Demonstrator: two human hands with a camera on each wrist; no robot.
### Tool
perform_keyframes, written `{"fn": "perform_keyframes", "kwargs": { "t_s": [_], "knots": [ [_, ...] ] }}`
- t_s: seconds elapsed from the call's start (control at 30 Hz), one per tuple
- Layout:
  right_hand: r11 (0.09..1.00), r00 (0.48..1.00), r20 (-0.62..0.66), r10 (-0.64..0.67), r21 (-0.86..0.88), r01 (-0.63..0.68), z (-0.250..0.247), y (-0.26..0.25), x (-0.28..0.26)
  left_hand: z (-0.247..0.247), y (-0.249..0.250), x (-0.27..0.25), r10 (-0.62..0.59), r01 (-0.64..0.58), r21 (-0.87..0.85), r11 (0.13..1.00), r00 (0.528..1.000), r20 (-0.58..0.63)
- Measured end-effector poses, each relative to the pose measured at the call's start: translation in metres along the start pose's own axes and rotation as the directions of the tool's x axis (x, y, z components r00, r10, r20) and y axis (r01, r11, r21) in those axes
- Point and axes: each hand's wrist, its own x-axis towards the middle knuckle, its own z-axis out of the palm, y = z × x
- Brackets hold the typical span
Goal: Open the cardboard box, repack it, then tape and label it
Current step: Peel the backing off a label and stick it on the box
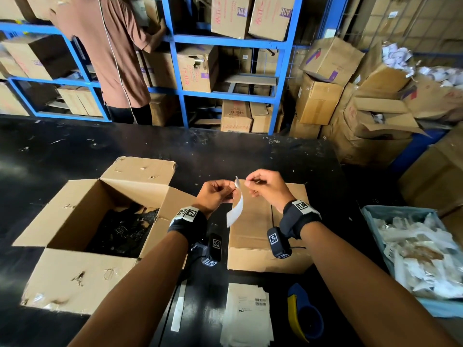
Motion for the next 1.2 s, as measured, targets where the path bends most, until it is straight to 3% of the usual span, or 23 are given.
{"fn": "perform_keyframes", "kwargs": {
  "t_s": [0.1,0.53,1.2],
  "knots": [
    [0.999,0.999,0.05,-0.002,0.045,-0.001,0.003,-0.009,-0.003,0.007,0.003,0.005,0.028,-0.027,0.042,0.999,1.0,-0.003],
    [0.987,0.998,0.051,0.044,0.153,-0.052,-0.002,-0.013,-0.02,0.02,0.007,0.0,0.063,-0.068,0.187,0.98,0.998,0.031],
    [0.988,0.997,0.073,0.022,0.152,-0.033,0.001,-0.006,-0.018,0.02,0.013,-0.01,0.032,-0.027,0.176,0.984,0.999,-0.025]
  ]
}}
